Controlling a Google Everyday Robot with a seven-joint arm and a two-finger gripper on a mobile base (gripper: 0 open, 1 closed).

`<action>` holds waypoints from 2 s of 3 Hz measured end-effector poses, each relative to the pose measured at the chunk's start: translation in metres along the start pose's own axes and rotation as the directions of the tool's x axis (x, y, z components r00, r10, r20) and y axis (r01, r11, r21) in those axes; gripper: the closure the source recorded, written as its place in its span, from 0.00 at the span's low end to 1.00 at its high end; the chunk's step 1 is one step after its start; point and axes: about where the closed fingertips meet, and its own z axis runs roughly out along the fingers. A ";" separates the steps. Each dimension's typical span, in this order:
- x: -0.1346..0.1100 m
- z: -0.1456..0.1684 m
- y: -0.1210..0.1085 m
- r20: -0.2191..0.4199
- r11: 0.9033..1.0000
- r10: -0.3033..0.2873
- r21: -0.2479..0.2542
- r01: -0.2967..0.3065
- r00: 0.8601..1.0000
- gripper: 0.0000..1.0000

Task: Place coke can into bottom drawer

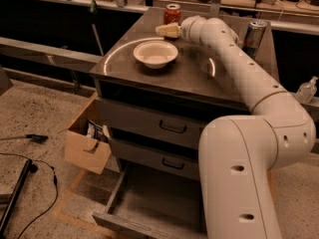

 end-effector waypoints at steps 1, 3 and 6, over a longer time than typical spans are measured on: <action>-0.004 0.001 -0.011 0.017 1.000 -0.001 -0.027 0.001 1.000 0.25; -0.020 0.010 0.003 0.041 0.997 0.002 -0.078 0.001 0.999 0.71; -0.117 -0.072 -0.018 0.039 0.994 -0.085 -0.059 0.088 0.996 1.00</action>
Offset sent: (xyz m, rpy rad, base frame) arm 0.0393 -0.0275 0.0350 0.0255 -0.0413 0.0814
